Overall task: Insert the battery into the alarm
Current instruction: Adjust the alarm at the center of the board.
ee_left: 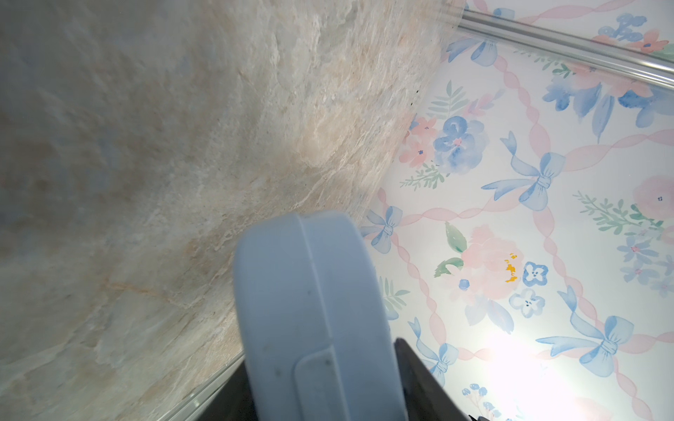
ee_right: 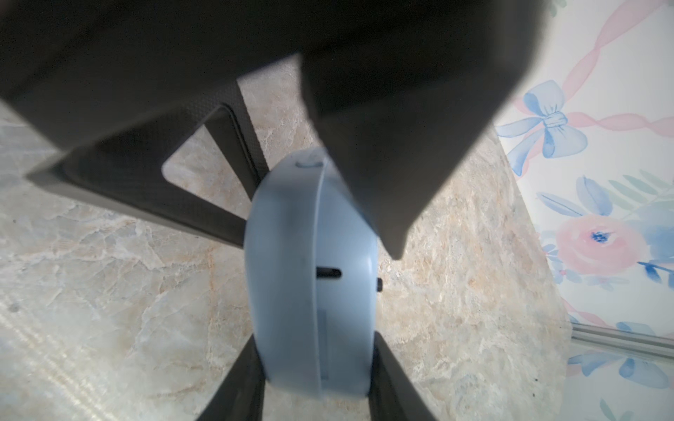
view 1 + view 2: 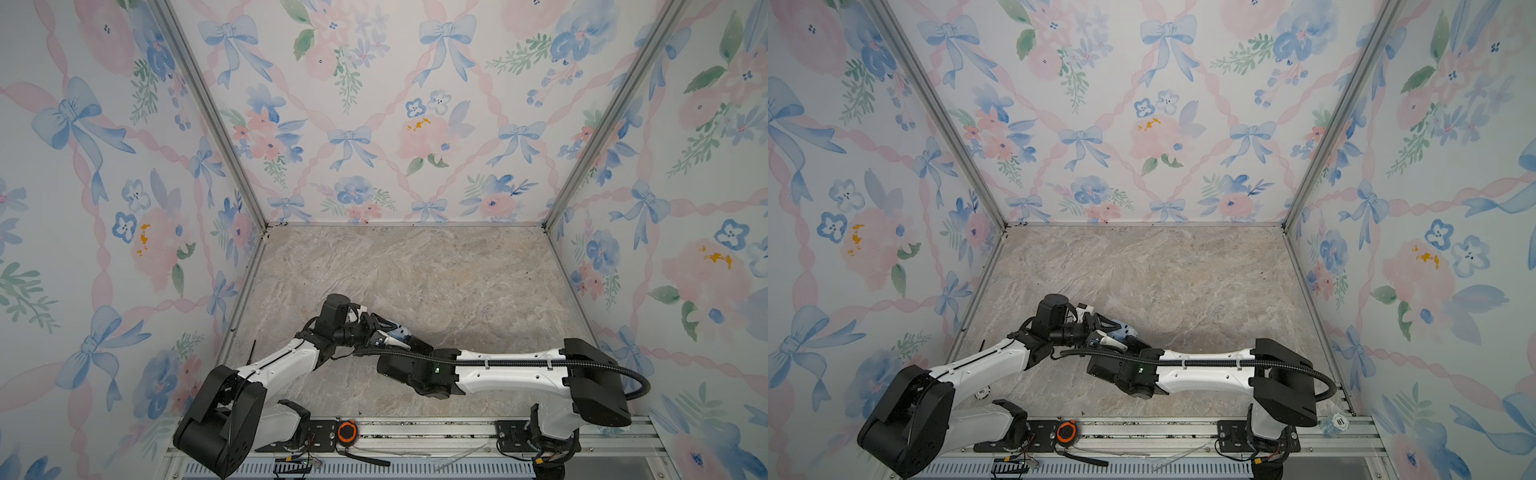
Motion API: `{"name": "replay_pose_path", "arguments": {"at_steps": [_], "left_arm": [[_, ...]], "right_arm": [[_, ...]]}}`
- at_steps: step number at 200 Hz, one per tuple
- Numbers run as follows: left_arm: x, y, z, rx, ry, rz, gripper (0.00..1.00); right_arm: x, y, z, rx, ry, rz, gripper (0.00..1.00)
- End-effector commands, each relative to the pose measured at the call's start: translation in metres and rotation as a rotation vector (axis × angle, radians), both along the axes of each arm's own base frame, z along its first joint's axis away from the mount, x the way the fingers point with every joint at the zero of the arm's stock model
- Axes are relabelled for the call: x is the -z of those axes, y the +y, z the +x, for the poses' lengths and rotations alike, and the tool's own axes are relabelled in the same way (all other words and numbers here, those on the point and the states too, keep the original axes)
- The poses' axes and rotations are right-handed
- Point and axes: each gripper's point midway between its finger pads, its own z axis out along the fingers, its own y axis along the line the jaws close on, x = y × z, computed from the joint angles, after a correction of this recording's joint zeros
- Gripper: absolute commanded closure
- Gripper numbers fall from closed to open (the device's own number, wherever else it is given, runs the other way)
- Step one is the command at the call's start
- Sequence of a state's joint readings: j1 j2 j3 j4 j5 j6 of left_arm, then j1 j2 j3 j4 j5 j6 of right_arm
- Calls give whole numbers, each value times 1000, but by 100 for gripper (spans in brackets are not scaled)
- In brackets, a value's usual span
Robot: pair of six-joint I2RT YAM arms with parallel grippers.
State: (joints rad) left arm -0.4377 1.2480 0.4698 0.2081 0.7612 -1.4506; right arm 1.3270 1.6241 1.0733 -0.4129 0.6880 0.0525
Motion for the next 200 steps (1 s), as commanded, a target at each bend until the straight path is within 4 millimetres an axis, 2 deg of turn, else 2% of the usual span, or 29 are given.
{"name": "replay_pose_path", "arguments": {"at_steps": [1,19,53,71,101,127,150,181,200], "left_arm": [[4,1,-1,36,-28,12,41],[7,3,0,51,-55,48,26],[6,18,8,38,-144,170,15],[3,27,12,31,-195,238,2],[8,45,12,-10,-220,321,2],[4,61,16,-66,-272,351,2],[-18,69,25,-102,-383,367,2],[-53,84,34,-211,-584,404,2],[-71,89,34,-276,-674,359,2]], "right_arm": [[-17,-9,14,81,-9,104,100],[-20,-12,15,91,-2,122,100],[-29,-17,15,119,8,160,100],[-34,-25,19,157,14,184,100],[-44,-43,28,241,57,281,100],[-54,-59,33,303,104,384,100],[-62,-75,38,393,196,522,100],[-75,-76,30,477,429,778,100],[-78,-74,27,544,593,939,100]]}}
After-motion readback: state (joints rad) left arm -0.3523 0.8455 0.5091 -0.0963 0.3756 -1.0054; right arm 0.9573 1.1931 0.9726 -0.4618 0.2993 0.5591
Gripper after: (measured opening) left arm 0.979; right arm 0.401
